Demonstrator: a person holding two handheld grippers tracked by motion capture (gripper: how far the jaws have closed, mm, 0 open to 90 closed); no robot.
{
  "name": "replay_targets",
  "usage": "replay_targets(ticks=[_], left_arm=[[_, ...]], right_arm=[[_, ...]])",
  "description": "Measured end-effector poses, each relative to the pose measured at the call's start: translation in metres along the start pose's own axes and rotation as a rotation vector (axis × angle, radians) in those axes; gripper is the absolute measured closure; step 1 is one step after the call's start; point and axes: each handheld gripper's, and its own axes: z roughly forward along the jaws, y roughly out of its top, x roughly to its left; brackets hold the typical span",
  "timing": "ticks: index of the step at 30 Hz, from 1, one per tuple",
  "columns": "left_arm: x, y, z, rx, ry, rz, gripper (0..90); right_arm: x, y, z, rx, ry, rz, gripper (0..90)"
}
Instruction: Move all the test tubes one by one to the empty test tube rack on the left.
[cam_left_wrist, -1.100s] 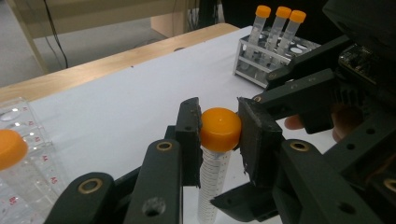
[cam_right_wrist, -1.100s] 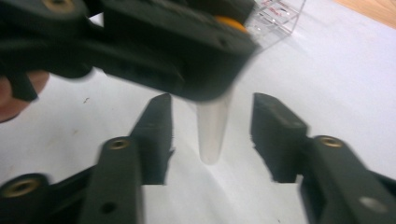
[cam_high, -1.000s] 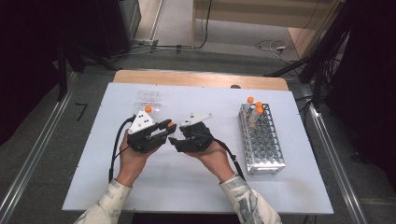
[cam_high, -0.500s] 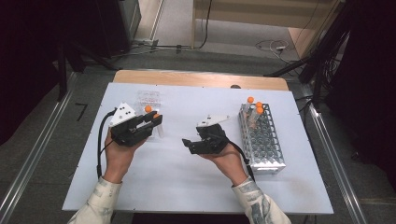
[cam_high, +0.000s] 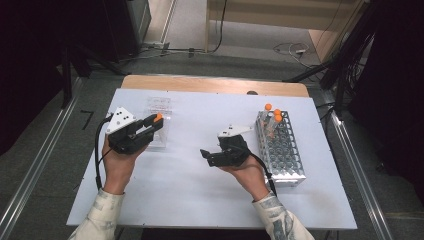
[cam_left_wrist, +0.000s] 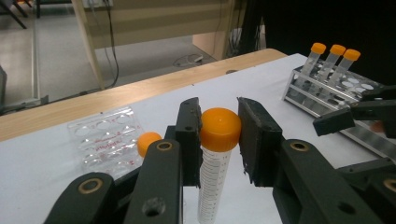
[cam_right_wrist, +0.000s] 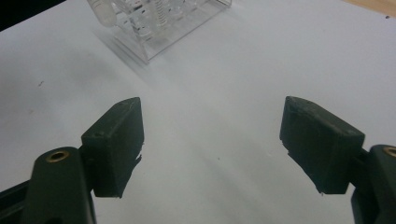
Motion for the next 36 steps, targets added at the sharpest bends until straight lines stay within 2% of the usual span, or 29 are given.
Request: replay_targets(ticks=[6,19,26,36], left_arm=[[0.007,0.001,-0.005,-0.011,0.018,-0.008,70.5],[0.018,0.0,-0.009,-0.017,0.051,-0.029,70.5],[0.022,0.001,-0.009,-0.02,0.066,-0.035,70.5],[0.028,0.005,-0.004,-0.016,0.099,-0.034,70.5]], right_arm=[[0.001,0.0,-0.002,-0.014,-0.006,-0.006,20.1],[-0.006,-0.002,-0.013,-0.055,-0.037,-0.017,20.1],[-0.013,-0.005,-0.027,-0.081,-0.047,-0.018,20.4],[-0.023,-0.013,-0.043,-0.088,-0.057,-0.003,20.4]])
